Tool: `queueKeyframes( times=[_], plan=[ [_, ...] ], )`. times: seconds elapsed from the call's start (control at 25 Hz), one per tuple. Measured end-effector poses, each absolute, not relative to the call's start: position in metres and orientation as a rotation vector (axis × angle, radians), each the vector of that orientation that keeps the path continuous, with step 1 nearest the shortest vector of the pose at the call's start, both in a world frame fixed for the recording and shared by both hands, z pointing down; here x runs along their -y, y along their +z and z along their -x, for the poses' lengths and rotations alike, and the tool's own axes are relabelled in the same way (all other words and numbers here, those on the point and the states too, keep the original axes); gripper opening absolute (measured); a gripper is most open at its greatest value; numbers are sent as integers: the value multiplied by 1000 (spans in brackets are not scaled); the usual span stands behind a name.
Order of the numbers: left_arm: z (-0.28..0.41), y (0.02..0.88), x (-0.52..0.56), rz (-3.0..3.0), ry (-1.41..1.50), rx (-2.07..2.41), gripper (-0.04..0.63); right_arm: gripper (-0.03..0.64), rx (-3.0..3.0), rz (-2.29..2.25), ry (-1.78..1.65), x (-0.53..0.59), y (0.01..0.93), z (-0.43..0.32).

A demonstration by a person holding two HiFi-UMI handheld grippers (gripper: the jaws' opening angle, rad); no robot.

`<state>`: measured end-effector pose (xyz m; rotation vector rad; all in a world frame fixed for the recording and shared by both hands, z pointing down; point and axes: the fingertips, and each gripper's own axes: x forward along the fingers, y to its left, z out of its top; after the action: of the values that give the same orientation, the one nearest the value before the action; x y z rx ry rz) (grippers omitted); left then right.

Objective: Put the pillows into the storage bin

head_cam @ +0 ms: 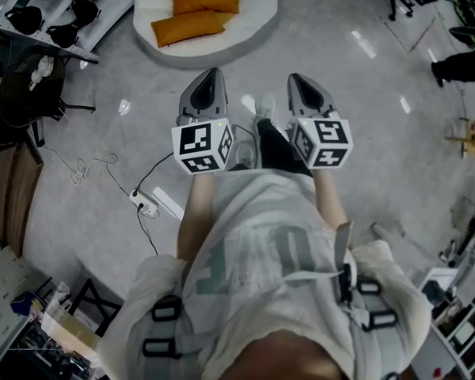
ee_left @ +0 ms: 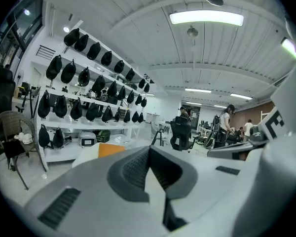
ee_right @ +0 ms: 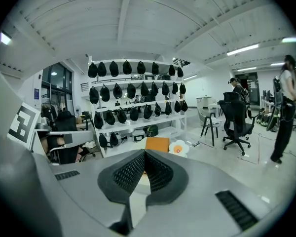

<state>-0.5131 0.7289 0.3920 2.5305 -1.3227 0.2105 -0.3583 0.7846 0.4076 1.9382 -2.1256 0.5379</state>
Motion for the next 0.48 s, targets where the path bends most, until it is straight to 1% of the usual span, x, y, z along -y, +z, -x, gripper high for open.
queueKeyframes(
  times=[0.48],
  plan=[
    [485, 395, -669, -2522, 196, 1387, 6, 8, 2230, -1853, 503, -692, 420, 346]
  ],
)
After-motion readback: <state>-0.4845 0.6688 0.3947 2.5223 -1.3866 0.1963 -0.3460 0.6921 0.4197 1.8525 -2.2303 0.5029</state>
